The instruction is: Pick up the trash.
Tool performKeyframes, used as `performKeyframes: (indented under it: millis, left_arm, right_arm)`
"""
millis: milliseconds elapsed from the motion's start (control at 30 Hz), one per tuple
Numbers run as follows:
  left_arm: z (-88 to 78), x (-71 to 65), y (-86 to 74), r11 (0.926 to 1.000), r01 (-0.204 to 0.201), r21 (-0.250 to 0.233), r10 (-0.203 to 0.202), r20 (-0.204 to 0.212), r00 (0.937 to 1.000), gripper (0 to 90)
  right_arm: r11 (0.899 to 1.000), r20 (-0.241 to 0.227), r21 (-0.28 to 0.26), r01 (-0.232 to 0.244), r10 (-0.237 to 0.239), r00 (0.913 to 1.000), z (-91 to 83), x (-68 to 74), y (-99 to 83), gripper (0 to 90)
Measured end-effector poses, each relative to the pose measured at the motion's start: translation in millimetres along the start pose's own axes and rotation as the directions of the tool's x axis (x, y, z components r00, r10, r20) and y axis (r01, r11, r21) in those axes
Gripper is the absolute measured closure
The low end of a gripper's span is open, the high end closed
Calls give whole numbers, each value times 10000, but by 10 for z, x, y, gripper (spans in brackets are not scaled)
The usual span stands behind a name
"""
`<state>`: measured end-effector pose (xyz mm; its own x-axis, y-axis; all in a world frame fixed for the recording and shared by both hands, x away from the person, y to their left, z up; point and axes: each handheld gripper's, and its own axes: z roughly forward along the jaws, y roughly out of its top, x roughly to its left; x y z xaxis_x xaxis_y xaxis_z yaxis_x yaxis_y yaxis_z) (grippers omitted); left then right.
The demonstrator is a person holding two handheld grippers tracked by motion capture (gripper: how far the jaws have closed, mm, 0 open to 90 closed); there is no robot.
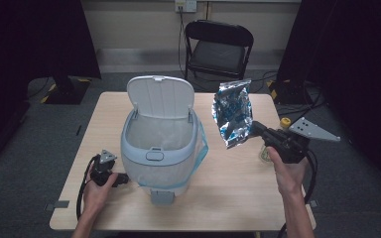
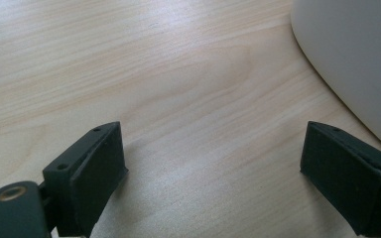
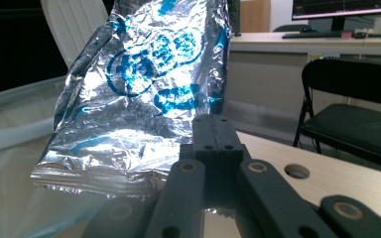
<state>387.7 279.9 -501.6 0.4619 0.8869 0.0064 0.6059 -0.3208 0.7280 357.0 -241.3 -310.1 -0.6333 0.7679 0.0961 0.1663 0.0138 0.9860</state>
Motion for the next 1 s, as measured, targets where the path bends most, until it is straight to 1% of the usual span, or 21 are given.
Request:
performKeyframes:
  millis: [167, 267, 533, 733, 867, 900, 1000]
  left_arm:
    - [0, 0, 0, 10000, 4, -4, -4, -1, 10000, 96]
    - [0, 0, 0, 10000, 0, -1, 0, -2, 10000, 96]
    - [0, 0, 0, 10000, 3, -2, -3, -2, 10000, 96]
    - [0, 0, 0, 10000, 4, -3, -4, 0, 10000, 96]
    - [0, 0, 0, 10000, 3, -2, -3, 1, 10000, 96]
    - [0, 0, 0, 10000, -2, 2, 2, 1, 10000, 96]
    - [0, 0, 0, 10000, 2, 0, -2, 1, 10000, 96]
  right_arm:
    - [9990, -335, -387, 226, -239, 9992, 23, 100, 134, 900]
    - [9981, -491, -521, 334, -360, 9981, 40, 162, 198, 900]
    - [9951, -931, -929, 336, -423, 9948, 101, 289, 355, 900]
    - [9922, -1280, -1183, 392, -544, 9903, 167, 389, 471, 900]
    - [9914, -1535, -1207, 502, -686, 9858, 257, 478, 548, 900]
    - [9912, -1608, -1205, 544, -736, 9842, 294, 492, 559, 900]
    - [9926, -1873, -1108, 488, -691, 9799, 422, 536, 572, 900]
